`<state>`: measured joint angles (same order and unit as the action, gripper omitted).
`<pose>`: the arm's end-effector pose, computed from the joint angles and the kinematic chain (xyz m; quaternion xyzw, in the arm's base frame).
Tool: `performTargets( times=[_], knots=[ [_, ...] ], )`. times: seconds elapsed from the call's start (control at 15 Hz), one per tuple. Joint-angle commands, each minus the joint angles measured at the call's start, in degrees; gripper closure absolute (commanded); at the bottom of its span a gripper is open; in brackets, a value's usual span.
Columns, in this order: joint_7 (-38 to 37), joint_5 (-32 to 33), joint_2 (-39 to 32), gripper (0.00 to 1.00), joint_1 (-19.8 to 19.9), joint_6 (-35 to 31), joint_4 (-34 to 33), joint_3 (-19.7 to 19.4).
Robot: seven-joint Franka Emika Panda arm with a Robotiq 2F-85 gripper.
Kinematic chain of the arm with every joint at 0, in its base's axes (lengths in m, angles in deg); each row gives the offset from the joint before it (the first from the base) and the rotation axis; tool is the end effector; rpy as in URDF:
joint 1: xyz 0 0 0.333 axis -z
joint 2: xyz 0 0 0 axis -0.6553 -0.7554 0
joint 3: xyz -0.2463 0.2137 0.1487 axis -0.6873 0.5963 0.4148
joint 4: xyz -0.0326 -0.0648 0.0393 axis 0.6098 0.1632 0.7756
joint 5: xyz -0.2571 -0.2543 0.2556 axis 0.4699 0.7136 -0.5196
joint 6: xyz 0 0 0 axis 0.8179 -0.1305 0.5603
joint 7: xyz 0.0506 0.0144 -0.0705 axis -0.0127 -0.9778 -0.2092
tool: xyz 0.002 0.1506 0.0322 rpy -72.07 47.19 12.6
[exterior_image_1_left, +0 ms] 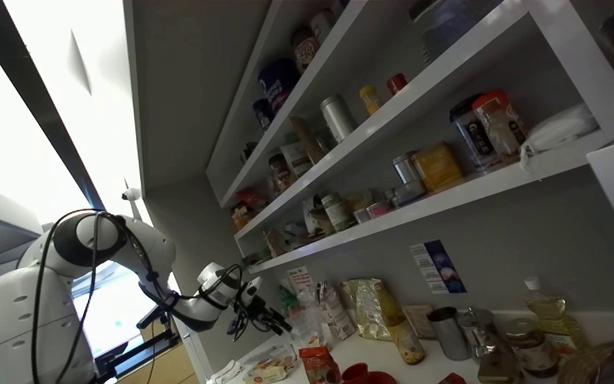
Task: Remove the tim hortons from the shelf and put it on the countertop
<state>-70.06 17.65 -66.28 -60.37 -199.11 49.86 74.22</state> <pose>0.4767 0.3242 0.3158 0.9683 0.0362 0.2347 0.0773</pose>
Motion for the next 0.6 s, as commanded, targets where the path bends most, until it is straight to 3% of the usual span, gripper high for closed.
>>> performTargets(
  times=[0.0, 0.13, 0.53],
  knots=[
    [-6.0, 4.0, 5.4, 0.00, 2.4, 2.2, 2.8, -0.7],
    [-7.1, 4.4, 6.9, 0.00, 4.2, 3.6, 3.4, -0.9],
    [0.4, 1.1, 10.1, 0.00, 9.1, 2.3, 5.5, -3.7]
  ],
)
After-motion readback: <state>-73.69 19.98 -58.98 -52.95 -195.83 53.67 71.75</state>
